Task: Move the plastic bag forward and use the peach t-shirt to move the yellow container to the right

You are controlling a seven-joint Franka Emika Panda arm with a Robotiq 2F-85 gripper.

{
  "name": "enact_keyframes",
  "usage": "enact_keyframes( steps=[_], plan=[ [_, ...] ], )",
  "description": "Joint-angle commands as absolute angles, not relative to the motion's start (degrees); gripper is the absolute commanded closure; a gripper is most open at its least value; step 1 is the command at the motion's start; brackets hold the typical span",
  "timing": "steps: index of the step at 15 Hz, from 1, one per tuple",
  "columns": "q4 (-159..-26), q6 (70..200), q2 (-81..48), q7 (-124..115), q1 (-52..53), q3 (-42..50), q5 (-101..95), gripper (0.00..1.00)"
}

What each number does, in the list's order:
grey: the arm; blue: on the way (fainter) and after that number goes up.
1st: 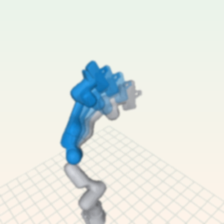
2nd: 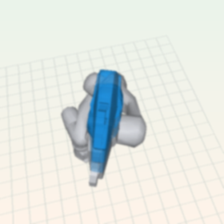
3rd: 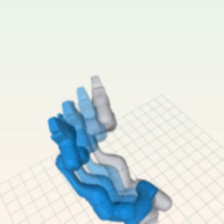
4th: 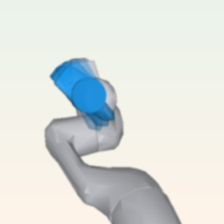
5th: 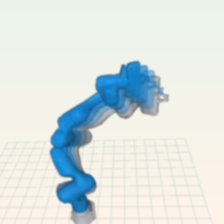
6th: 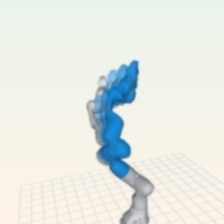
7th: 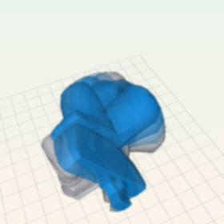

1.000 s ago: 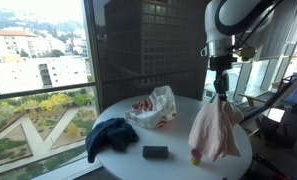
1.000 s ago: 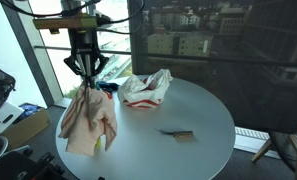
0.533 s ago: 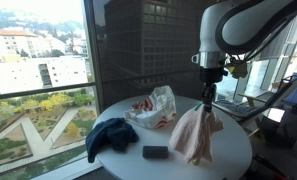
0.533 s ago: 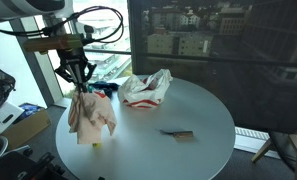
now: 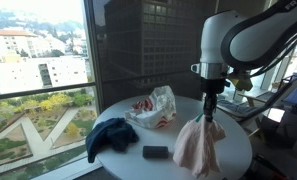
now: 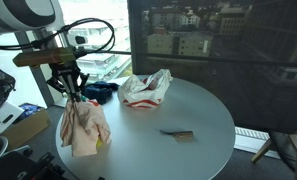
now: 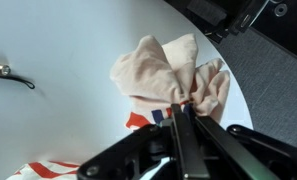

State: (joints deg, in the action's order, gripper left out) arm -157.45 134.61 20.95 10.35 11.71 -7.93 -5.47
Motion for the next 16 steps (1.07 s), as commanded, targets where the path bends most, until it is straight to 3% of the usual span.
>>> enact_keyframes(
  steps=[1,3,11,16],
  plan=[
    [-157.56,137.30,20.22,9.61,12.09,-8.69,-6.07,0.68],
    [-157.57,138.13,19.56,9.45,11.99,-8.77,-6.32,0.64],
    [-157.59,138.28,16.79,8.60,11.94,-7.94,-3.68,0.04],
    [-157.66,143.33,12.12,7.92,12.03,-8.20,-1.67,0.00]
  ],
)
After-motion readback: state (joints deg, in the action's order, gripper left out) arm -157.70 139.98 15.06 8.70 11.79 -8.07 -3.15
